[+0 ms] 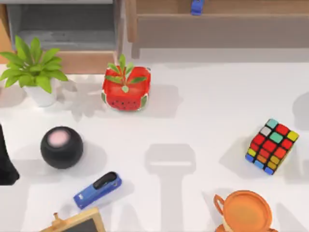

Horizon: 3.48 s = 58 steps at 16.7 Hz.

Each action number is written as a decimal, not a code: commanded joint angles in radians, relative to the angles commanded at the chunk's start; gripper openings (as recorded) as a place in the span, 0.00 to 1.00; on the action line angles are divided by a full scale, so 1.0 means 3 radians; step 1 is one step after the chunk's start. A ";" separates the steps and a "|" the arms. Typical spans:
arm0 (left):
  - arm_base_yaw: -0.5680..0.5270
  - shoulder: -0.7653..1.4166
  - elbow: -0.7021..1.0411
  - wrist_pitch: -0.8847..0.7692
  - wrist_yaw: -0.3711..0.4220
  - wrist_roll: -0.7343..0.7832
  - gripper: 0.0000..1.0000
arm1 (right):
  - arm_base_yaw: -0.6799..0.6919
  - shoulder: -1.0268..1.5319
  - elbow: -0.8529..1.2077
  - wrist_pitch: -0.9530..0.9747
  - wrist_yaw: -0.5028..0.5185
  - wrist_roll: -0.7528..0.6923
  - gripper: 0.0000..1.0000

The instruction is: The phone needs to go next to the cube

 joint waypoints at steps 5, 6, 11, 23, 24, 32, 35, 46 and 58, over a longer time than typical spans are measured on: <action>0.0062 0.0206 0.0173 -0.0128 0.0003 0.0075 1.00 | 0.0000 0.0000 0.0000 0.0000 0.0000 0.0000 1.00; 0.0100 0.0346 0.0284 -0.0208 0.0006 0.0126 1.00 | 0.0000 0.0000 0.0000 0.0000 0.0000 0.0000 1.00; 0.0391 0.1574 0.1113 -0.0803 0.0016 0.0524 1.00 | 0.0000 0.0000 0.0000 0.0000 0.0000 0.0000 1.00; 0.1245 0.5447 0.3429 -0.2519 0.0040 0.1597 1.00 | 0.0000 0.0000 0.0000 0.0000 0.0000 0.0000 1.00; 0.1289 0.5670 0.3580 -0.2614 0.0040 0.1674 1.00 | 0.0000 0.0000 0.0000 0.0000 0.0000 0.0000 1.00; 0.1499 0.6391 0.4154 -0.2925 0.0006 0.1922 1.00 | 0.0000 0.0000 0.0000 0.0000 0.0000 0.0000 1.00; 0.1483 0.6381 0.4145 -0.2918 0.0007 0.1919 1.00 | 0.0000 0.0000 0.0000 0.0000 0.0000 0.0000 1.00; 0.1475 0.6639 0.3917 -0.2450 0.0006 0.1897 1.00 | 0.0000 0.0000 0.0000 0.0000 0.0000 0.0000 1.00; 0.1502 0.6647 0.3922 -0.2438 0.0008 0.1928 0.47 | 0.0000 0.0000 0.0000 0.0000 0.0000 0.0000 1.00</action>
